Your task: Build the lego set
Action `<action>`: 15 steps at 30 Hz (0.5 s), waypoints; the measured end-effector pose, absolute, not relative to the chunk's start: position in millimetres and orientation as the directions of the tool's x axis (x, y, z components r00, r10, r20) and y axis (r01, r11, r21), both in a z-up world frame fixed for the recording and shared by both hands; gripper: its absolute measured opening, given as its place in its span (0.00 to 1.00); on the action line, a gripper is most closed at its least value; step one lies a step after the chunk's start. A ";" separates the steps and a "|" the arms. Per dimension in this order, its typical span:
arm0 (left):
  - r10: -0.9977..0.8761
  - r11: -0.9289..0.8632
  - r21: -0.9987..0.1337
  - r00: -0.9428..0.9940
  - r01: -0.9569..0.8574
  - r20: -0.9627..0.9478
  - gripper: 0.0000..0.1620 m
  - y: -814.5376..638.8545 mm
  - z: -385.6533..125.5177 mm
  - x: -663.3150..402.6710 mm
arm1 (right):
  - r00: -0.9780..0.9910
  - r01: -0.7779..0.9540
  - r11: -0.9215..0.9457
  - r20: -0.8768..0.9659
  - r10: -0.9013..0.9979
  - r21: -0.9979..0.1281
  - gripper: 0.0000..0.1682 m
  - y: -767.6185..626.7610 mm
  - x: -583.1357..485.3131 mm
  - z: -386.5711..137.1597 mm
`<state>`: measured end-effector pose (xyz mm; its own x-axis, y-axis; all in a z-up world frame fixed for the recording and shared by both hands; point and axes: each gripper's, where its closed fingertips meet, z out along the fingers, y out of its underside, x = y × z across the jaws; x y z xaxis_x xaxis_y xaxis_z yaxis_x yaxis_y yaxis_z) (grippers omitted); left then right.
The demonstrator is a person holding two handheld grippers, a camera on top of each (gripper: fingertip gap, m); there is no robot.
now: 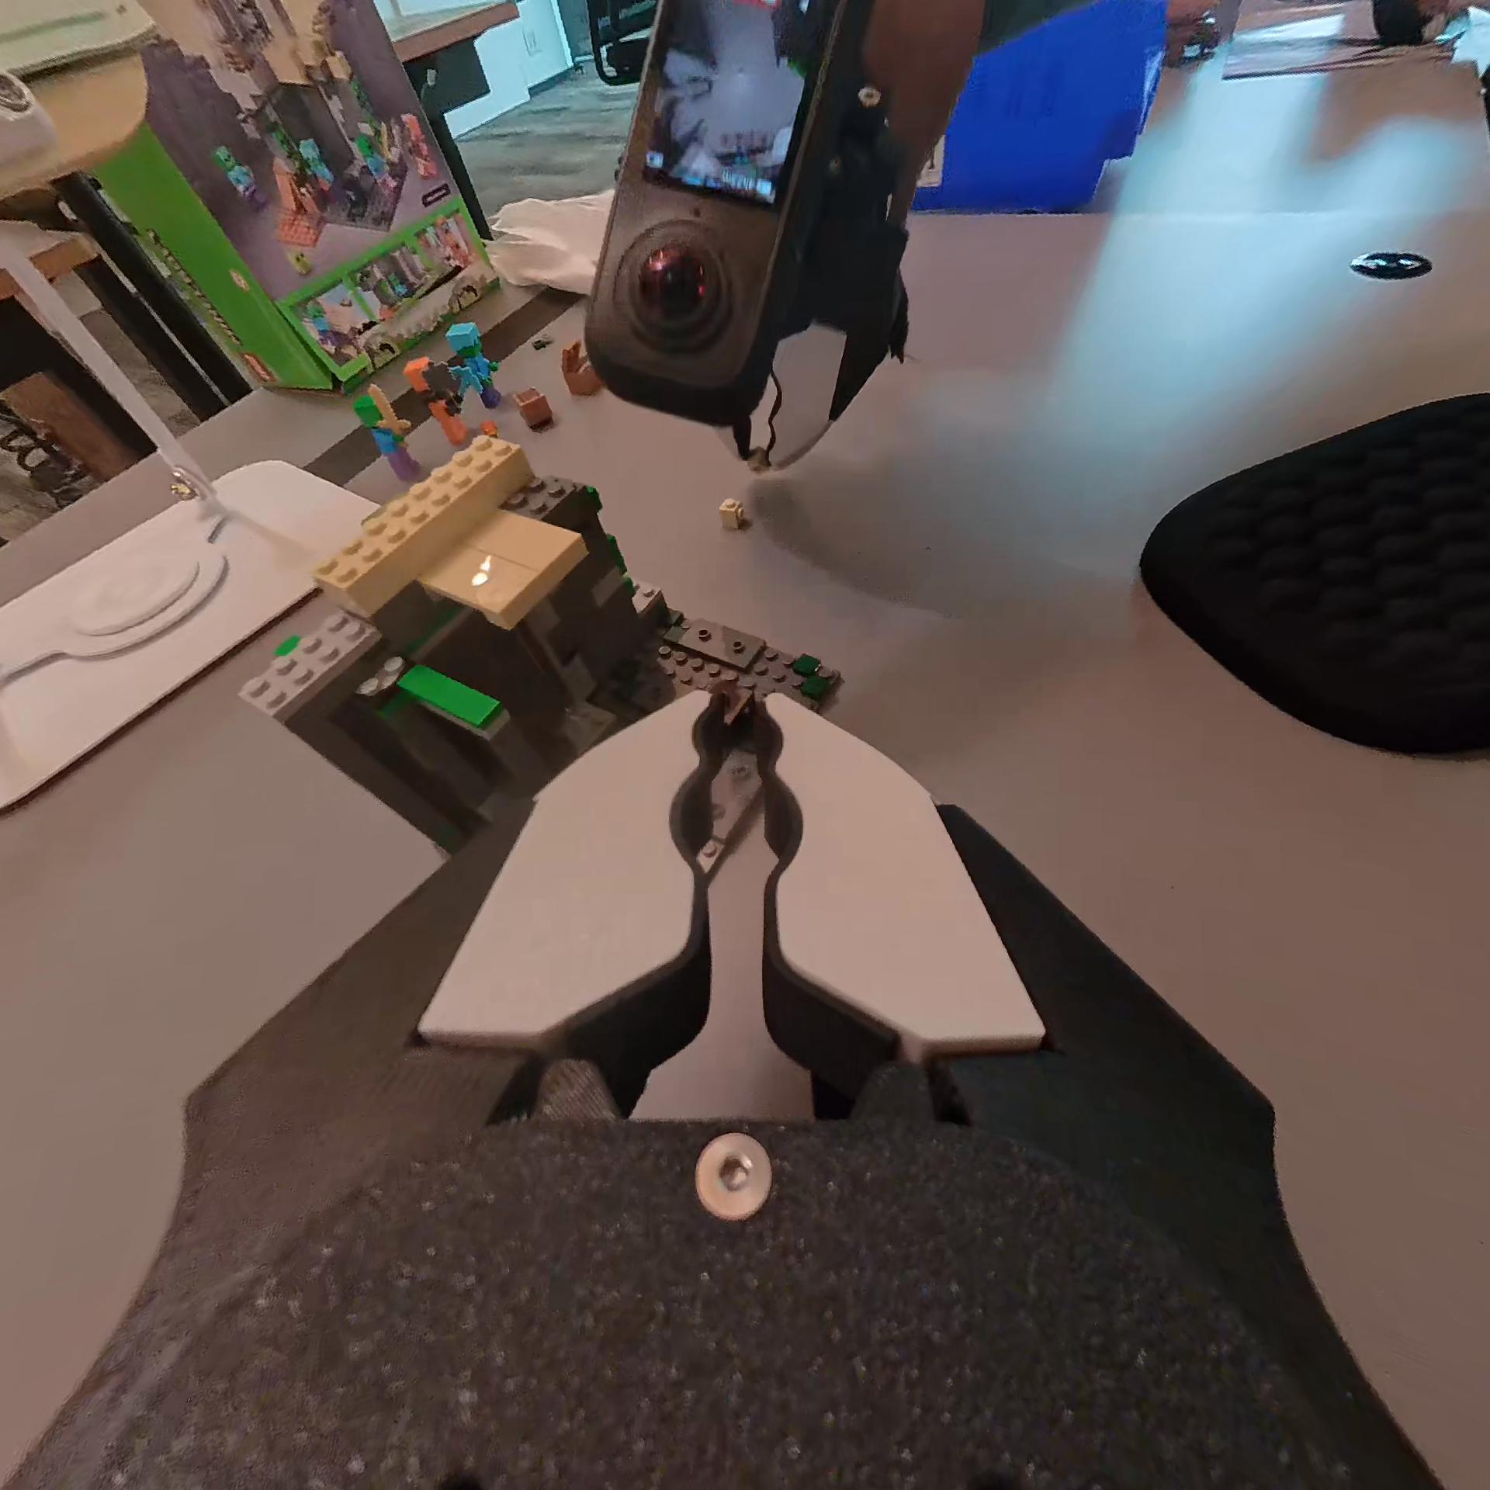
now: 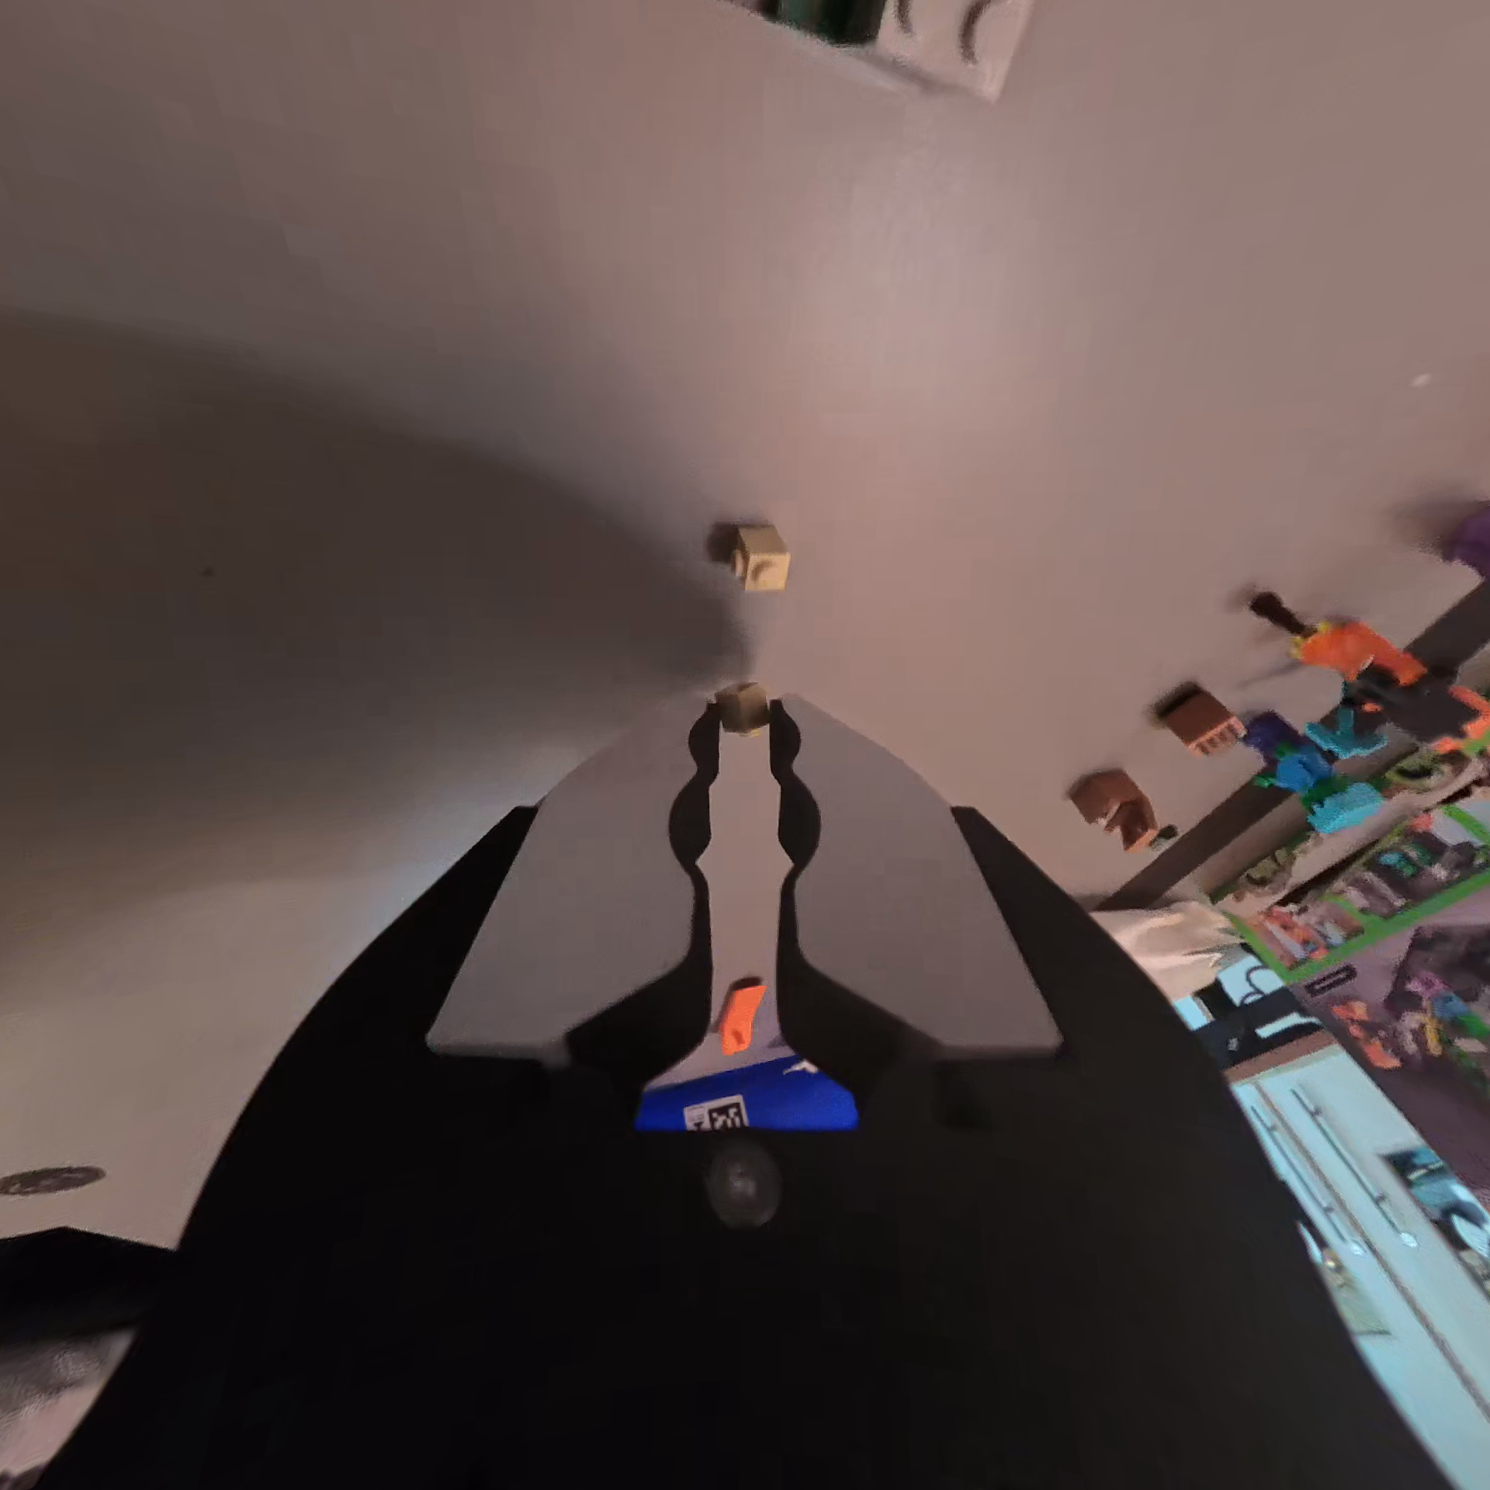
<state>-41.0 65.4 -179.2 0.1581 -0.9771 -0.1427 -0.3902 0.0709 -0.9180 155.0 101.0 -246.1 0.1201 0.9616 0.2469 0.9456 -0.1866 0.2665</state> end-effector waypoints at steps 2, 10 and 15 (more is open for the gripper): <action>-0.976 0.069 -0.920 0.165 -0.385 -0.142 0.04 67.3 -178.7 -43.1 | 0.115 0.946 -0.180 0.237 0.965 0.271 0.07 103.0 151.2 -248.7; -0.978 0.061 -0.925 0.161 -0.376 -0.130 0.04 68.2 -178.6 -45.7 | 0.164 0.963 -0.206 0.229 0.959 0.174 0.11 103.6 138.1 -248.2; -0.979 0.066 -0.924 0.155 -0.376 -0.133 0.04 66.4 -178.5 -45.8 | 0.234 0.966 -0.253 0.225 0.946 0.060 0.12 99.7 140.3 -235.5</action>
